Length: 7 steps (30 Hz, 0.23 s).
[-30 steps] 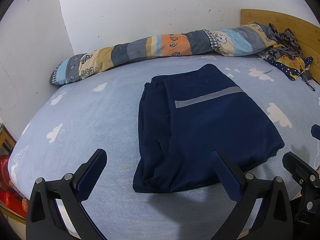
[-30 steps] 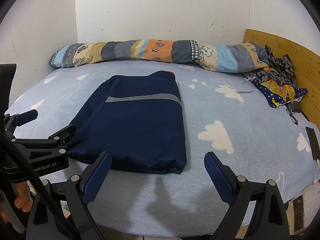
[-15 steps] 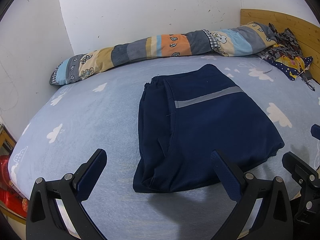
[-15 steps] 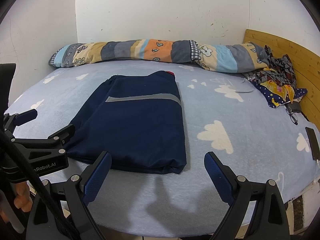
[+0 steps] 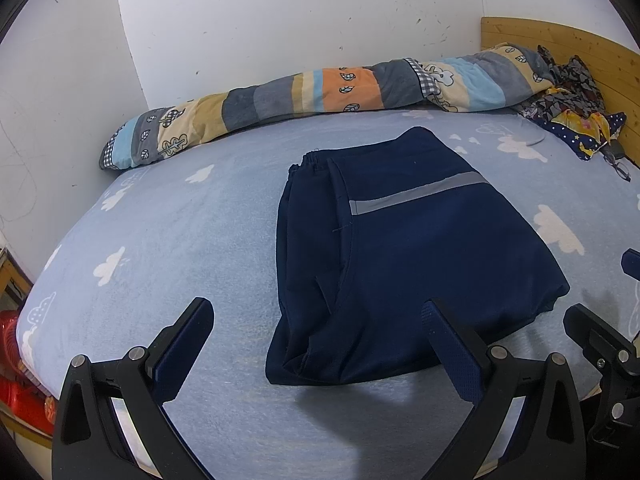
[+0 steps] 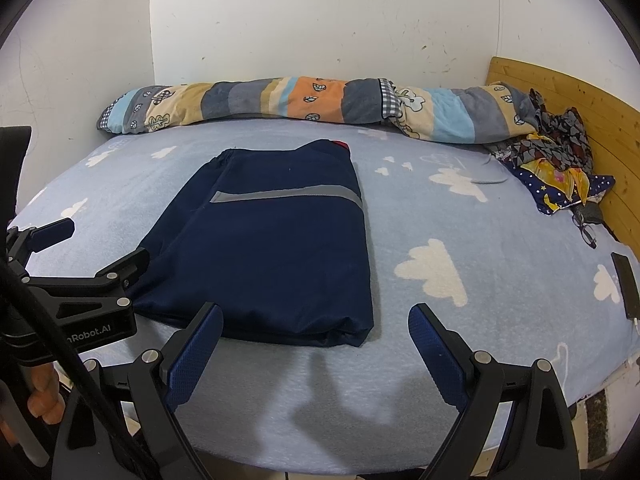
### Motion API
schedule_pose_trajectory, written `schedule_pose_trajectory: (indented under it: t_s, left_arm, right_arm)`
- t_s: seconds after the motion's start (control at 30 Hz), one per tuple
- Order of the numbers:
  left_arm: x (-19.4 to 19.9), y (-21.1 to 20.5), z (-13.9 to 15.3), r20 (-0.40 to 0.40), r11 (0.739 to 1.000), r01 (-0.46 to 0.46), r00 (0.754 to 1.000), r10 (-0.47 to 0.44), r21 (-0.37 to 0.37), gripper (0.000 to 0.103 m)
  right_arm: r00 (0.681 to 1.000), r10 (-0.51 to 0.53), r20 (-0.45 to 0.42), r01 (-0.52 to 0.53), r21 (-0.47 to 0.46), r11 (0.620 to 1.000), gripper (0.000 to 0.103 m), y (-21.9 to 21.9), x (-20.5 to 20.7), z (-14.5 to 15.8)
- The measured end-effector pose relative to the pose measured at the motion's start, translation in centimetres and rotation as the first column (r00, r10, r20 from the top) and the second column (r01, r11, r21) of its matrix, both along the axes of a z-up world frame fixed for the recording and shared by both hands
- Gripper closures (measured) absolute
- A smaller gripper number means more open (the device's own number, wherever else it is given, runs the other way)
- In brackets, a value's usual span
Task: Fold large clothes
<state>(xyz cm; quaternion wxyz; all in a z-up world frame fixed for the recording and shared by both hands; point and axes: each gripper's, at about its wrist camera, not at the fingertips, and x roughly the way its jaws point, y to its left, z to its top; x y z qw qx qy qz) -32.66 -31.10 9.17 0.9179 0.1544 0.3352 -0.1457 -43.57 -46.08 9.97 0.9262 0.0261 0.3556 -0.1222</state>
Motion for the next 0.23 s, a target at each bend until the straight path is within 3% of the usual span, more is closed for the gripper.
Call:
schedule_pose_trajectory:
  t_s: [0.23]
  left_arm:
    - [0.15,0.85,0.35,-0.006,0.999,-0.024,1.000,0.024,-0.033,0.000]
  right_arm:
    - [1.000,-0.007,0.007,0.007,0.008,1.000,0.007,-0.37,-0.12,0.09]
